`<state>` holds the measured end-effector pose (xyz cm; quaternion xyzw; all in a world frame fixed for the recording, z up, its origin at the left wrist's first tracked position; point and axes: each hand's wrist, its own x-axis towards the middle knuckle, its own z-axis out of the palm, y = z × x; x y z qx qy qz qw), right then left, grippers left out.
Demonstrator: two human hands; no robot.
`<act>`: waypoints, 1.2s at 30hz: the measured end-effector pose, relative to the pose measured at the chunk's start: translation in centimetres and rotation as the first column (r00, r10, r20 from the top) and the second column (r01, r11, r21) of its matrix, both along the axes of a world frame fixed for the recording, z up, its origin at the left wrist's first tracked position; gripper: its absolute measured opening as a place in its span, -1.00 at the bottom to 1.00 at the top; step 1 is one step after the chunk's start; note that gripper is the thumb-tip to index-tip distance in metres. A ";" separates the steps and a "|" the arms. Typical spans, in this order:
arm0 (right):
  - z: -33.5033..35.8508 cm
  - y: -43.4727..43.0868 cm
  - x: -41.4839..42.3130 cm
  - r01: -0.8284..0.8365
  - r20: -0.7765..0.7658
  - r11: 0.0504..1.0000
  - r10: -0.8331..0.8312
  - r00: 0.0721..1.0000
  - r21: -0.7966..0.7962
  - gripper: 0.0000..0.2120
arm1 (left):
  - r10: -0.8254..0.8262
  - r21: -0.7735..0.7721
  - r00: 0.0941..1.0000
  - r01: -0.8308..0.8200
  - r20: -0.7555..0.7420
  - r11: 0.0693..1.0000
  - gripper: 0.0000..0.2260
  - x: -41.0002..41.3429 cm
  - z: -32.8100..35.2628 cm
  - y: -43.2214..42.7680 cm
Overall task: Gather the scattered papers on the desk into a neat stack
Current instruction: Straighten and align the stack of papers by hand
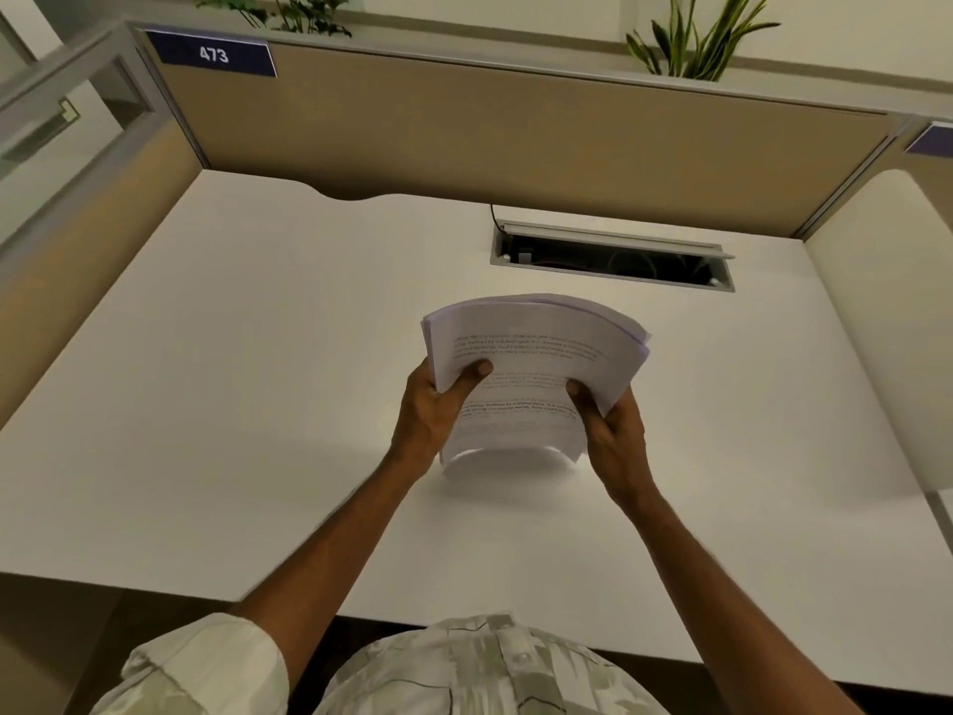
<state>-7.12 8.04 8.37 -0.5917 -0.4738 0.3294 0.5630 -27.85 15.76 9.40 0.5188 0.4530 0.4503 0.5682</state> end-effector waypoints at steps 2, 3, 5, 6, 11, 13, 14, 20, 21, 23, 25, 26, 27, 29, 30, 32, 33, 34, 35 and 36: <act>0.2 -0.2 0.4 0.017 -0.015 1.000 -0.017 1.000 0.022 -0.69 | -0.011 0.037 1.000 0.010 0.014 0.999 -0.80 0.0 0.6 0.1; 0.3 -0.2 0.6 0.015 -0.014 1.000 -0.015 1.000 0.022 -0.70 | -0.020 0.049 1.000 0.020 0.005 0.999 -0.77 -0.1 0.6 0.1; -0.1 -0.6 0.8 -0.012 0.002 1.000 0.012 1.000 -0.011 -0.69 | -0.041 0.060 0.997 0.045 -0.061 0.997 -0.68 -0.4 0.1 0.1; -0.5 -0.8 0.9 -0.028 0.022 0.999 0.028 0.999 -0.035 -0.69 | -0.051 0.060 0.994 0.057 -0.100 0.997 -0.66 -0.7 -0.4 0.0; -2.3 -2.5 2.6 0.057 0.048 0.996 -0.054 0.997 -0.069 -0.81 | 0.014 0.139 0.976 0.017 -0.217 0.990 -0.84 -2.8 -2.2 -0.7; -2.3 -2.9 2.9 0.106 0.025 0.992 -0.105 0.994 -0.065 -0.83 | 0.048 0.183 0.960 0.003 -0.275 0.983 -0.87 -3.6 -2.7 -0.8; -2.3 -2.9 2.9 0.119 0.014 0.991 -0.119 0.993 -0.059 -0.82 | 0.061 0.202 0.954 0.000 -0.294 0.979 -0.86 -3.8 -3.0 -0.9; -1.6 -2.7 2.2 0.139 -0.053 0.990 -0.139 0.989 -0.007 -0.77 | 0.112 0.237 0.959 -0.049 -0.259 0.970 -0.81 -4.2 -2.8 -0.3; -1.3 -2.7 2.3 0.144 -0.066 0.989 -0.143 0.988 0.014 -0.76 | 0.108 0.244 0.963 -0.046 -0.248 0.969 -0.81 -4.3 -2.5 -0.2; -0.9 -2.6 2.6 0.143 -0.078 0.989 -0.139 0.987 0.046 -0.74 | 0.086 0.265 0.966 -0.020 -0.242 0.964 -0.82 -4.4 -1.9 0.1; -1.0 -2.5 2.9 0.125 -0.066 0.992 -0.123 0.990 0.026 -0.73 | 0.050 0.271 0.959 0.028 -0.278 0.962 -0.82 -4.5 -2.0 0.1; -1.4 -2.5 3.0 0.111 -0.054 0.994 -0.111 0.992 -0.007 -0.73 | 0.026 0.255 0.952 0.055 -0.305 0.965 -0.79 -4.5 -2.3 0.0; -1.9 -2.5 3.0 0.097 -0.034 0.994 -0.099 0.995 -0.047 -0.74 | 0.002 0.227 0.942 0.079 -0.335 0.971 -0.76 -4.5 -2.7 -0.1; -2.9 -2.6 3.0 0.090 0.029 0.991 -0.087 0.996 -0.099 -0.73 | -0.033 0.185 0.920 0.113 -0.390 0.976 -0.73 -4.3 -3.5 -0.4; -3.2 -2.6 3.1 0.098 0.053 0.990 -0.093 0.994 -0.103 -0.72 | -0.035 0.188 0.915 0.120 -0.402 0.975 -0.73 -4.2 -3.8 -0.5; -3.2 -2.7 3.4 0.115 0.069 0.989 -0.109 0.992 -0.091 -0.74 | -0.023 0.213 0.916 0.118 -0.401 0.970 -0.75 -4.3 -3.7 -0.5; -3.0 -2.7 3.6 0.119 0.070 0.990 -0.113 0.991 -0.082 -0.75 | -0.017 0.225 0.916 0.116 -0.401 0.967 -0.76 -4.3 -3.4 -0.5; -2.9 -2.7 3.8 0.118 0.072 0.990 -0.113 0.991 -0.072 -0.74 | -0.016 0.230 0.916 0.118 -0.402 0.966 -0.76 -4.4 -3.2 -0.4; -2.8 -2.7 3.9 0.113 0.072 0.992 -0.108 0.992 -0.065 -0.73 | -0.028 0.222 0.916 0.127 -0.401 0.967 -0.75 -4.5 -3.0 -0.4; -2.8 -2.8 3.9 0.101 0.066 0.993 -0.097 0.993 -0.064 -0.71 | -0.050 0.206 0.912 0.145 -0.406 0.968 -0.75 -4.5 -3.0 -0.4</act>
